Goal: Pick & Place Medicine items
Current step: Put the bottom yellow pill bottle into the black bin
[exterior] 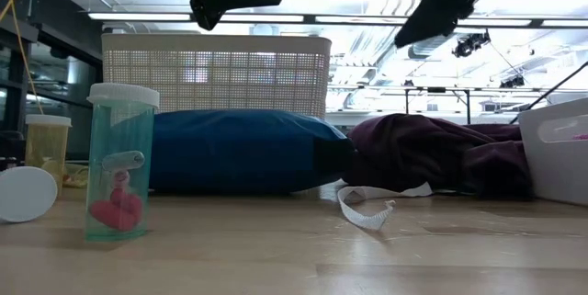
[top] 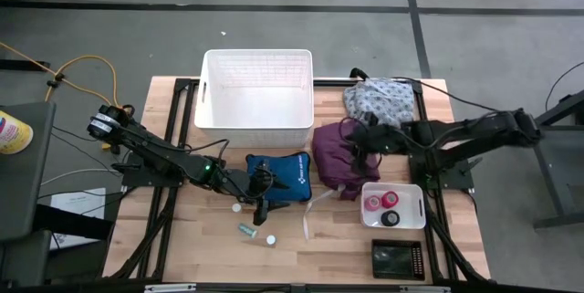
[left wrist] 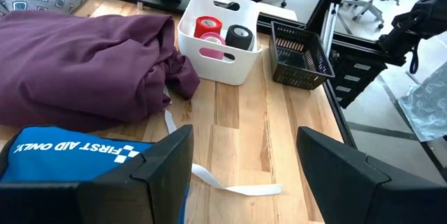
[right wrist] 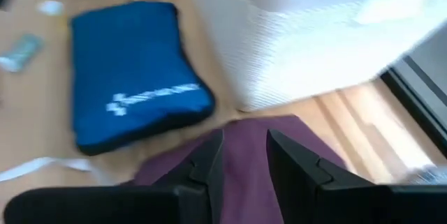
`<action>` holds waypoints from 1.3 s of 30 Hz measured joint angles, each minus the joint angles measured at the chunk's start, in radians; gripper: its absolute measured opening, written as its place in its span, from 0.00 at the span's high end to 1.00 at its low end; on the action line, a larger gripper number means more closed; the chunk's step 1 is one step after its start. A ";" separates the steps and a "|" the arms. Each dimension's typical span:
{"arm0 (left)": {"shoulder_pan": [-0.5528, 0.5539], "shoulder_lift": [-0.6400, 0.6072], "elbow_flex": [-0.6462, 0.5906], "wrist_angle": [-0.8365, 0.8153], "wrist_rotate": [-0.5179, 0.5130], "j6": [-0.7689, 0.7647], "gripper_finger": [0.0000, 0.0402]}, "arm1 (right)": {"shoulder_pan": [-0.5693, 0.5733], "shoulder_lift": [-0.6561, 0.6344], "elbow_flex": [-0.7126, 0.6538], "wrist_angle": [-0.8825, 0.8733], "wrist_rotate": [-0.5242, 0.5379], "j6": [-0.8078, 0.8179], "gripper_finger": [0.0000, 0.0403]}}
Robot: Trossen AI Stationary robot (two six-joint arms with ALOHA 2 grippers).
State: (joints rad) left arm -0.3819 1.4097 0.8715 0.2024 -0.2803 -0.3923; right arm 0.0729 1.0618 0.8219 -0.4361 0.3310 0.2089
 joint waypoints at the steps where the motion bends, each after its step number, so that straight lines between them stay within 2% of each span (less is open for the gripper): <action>1: 0.000 0.000 0.000 0.000 0.000 0.000 0.38 | -0.021 0.000 0.000 -0.010 0.000 -0.001 0.76; 7: 0.000 0.000 0.000 0.000 0.000 0.000 0.38 | -0.129 0.000 0.000 -0.031 -0.039 -0.002 0.77; 12: 0.000 0.000 0.000 0.000 0.000 0.000 0.38 | -0.171 0.000 0.000 -0.031 -0.077 -0.001 0.76; 39: -0.017 0.000 0.000 -0.010 0.000 0.000 0.38 | -0.173 0.000 0.000 -0.030 -0.077 -0.004 0.76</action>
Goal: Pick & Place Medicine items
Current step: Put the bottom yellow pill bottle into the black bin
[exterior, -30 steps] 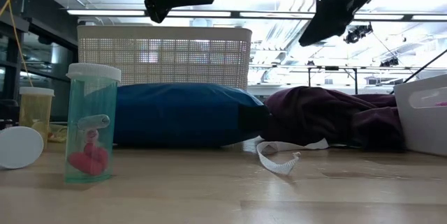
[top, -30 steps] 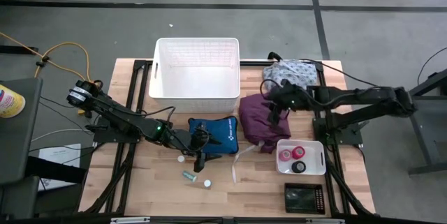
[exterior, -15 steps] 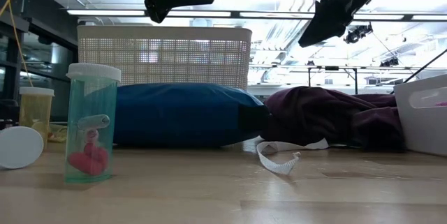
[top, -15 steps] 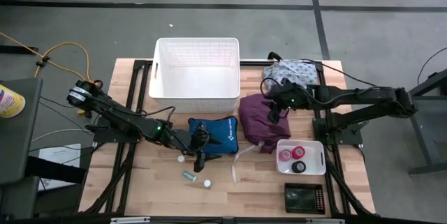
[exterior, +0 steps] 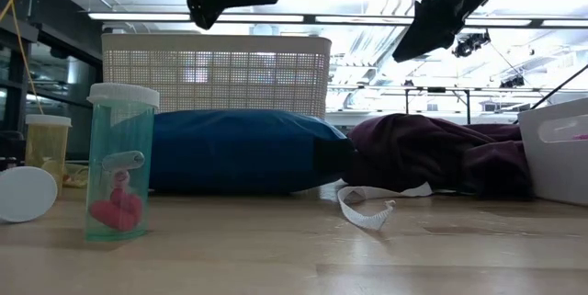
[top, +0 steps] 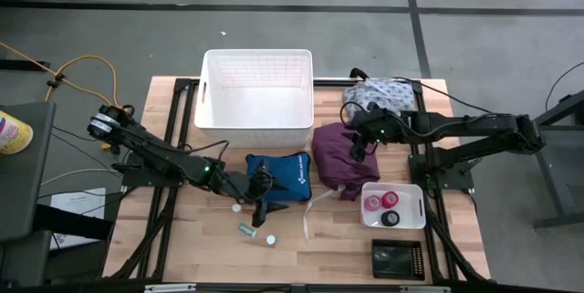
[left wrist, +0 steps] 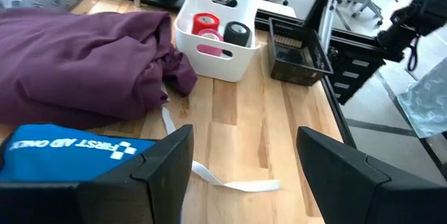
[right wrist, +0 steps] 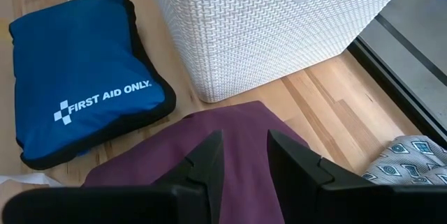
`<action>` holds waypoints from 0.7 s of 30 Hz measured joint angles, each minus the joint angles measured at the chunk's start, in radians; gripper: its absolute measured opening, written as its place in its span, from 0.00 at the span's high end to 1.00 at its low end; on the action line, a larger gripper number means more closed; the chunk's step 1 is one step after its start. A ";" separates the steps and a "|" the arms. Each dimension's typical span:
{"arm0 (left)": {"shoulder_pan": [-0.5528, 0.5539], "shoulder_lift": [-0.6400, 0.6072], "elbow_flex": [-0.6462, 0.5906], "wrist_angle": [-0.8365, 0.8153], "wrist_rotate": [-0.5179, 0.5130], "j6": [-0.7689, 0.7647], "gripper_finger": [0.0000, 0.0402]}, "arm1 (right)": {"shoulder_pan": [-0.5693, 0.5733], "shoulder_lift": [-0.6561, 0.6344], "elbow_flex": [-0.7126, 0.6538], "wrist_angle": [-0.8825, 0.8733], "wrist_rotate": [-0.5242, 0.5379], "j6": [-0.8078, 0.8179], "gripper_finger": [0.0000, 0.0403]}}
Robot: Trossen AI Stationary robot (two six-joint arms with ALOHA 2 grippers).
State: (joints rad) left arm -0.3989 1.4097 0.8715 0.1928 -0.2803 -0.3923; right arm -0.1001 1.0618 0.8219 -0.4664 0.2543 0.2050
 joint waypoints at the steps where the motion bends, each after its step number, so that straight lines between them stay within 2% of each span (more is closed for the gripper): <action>1: -0.008 0.000 0.000 -0.002 0.000 0.000 0.38 | 0.000 0.000 0.000 0.000 0.000 0.000 0.76; 7: -0.051 -0.023 0.000 -0.071 -0.003 0.000 0.38 | 0.000 0.000 0.000 0.000 0.000 0.000 0.76; 21: -0.115 -0.160 0.000 -0.442 -0.005 -0.021 0.38 | 0.000 0.000 0.000 0.011 0.000 0.000 0.76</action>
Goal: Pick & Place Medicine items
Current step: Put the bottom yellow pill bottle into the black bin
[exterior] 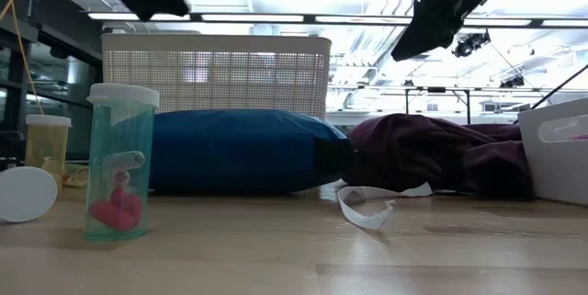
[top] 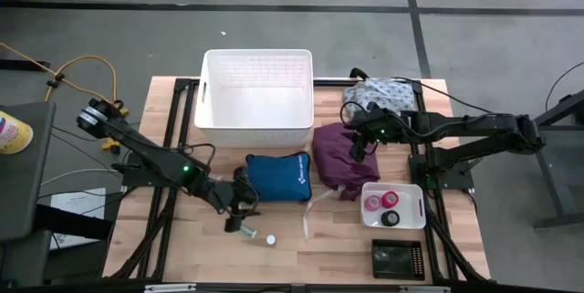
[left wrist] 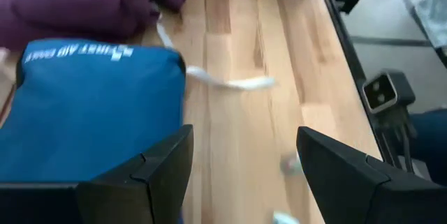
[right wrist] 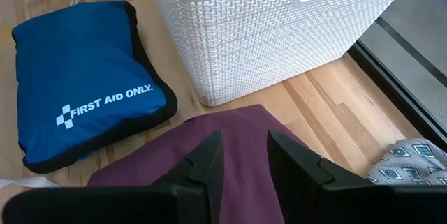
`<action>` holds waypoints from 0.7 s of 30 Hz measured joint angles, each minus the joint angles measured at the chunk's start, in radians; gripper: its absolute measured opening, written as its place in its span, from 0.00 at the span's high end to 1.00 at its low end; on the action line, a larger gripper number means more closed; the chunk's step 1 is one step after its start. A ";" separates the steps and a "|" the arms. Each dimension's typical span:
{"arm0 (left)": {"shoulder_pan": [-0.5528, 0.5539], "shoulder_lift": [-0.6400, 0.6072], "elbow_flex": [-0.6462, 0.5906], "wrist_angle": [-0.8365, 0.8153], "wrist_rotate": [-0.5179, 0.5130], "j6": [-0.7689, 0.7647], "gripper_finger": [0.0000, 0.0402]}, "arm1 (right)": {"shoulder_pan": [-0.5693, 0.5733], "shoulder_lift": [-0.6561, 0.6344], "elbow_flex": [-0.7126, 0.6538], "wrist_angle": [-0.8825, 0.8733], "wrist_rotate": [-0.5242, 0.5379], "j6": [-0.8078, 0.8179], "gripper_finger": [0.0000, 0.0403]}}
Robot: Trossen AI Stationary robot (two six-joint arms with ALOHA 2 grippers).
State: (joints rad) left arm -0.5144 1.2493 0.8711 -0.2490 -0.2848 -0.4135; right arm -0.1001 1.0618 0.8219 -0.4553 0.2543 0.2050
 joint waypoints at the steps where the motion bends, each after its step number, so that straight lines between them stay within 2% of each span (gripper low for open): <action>1: -0.003 -0.012 0.000 -0.029 -0.001 -0.015 0.38 | 0.000 0.000 0.000 0.000 0.000 0.000 0.76; 15: -0.063 -0.168 0.000 -0.395 -0.005 -0.258 0.38 | 0.000 0.000 0.000 0.017 0.000 0.000 0.76; 21: -0.108 -0.175 0.000 -0.452 -0.027 -0.318 0.38 | 0.000 0.000 0.000 0.024 0.000 0.000 0.76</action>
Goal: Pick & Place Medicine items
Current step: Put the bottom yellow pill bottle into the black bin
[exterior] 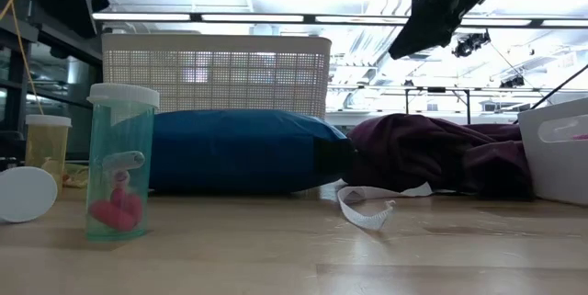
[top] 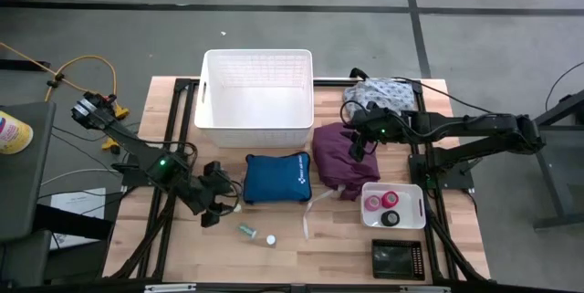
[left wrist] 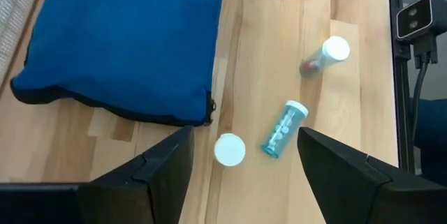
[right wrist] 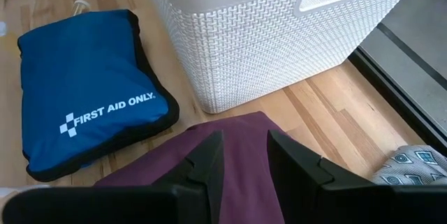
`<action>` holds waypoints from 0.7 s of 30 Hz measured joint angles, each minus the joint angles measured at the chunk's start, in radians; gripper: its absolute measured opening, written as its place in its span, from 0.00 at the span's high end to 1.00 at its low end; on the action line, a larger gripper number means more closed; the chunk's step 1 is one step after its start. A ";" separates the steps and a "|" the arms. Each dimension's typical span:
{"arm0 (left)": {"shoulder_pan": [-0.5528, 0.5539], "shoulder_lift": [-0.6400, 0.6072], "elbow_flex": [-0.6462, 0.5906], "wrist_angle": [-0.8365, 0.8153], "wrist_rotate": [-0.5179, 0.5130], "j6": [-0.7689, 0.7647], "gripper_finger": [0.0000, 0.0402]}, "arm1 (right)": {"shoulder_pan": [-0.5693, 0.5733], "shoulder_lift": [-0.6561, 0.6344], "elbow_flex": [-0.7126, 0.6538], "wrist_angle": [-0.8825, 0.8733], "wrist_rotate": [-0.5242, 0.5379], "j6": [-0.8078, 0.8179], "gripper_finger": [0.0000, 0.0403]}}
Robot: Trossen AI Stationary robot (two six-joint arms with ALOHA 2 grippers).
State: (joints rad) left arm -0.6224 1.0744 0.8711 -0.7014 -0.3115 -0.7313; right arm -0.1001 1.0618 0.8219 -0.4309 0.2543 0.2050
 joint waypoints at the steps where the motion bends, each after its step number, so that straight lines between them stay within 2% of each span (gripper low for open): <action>1: -0.007 0.000 0.000 -0.002 -0.009 0.000 0.38 | 0.000 0.000 0.000 0.000 0.000 0.000 0.76; 12: -0.043 0.020 -0.033 -0.002 -0.036 -0.042 0.38 | 0.000 0.000 0.000 0.001 0.000 0.000 0.76; 21: -0.044 0.103 -0.040 0.000 -0.033 -0.051 0.38 | 0.000 0.000 0.000 0.001 0.000 0.000 0.76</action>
State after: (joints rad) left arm -0.6666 1.1776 0.8307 -0.7010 -0.3440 -0.7818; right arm -0.1001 1.0618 0.8219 -0.4297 0.2543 0.2050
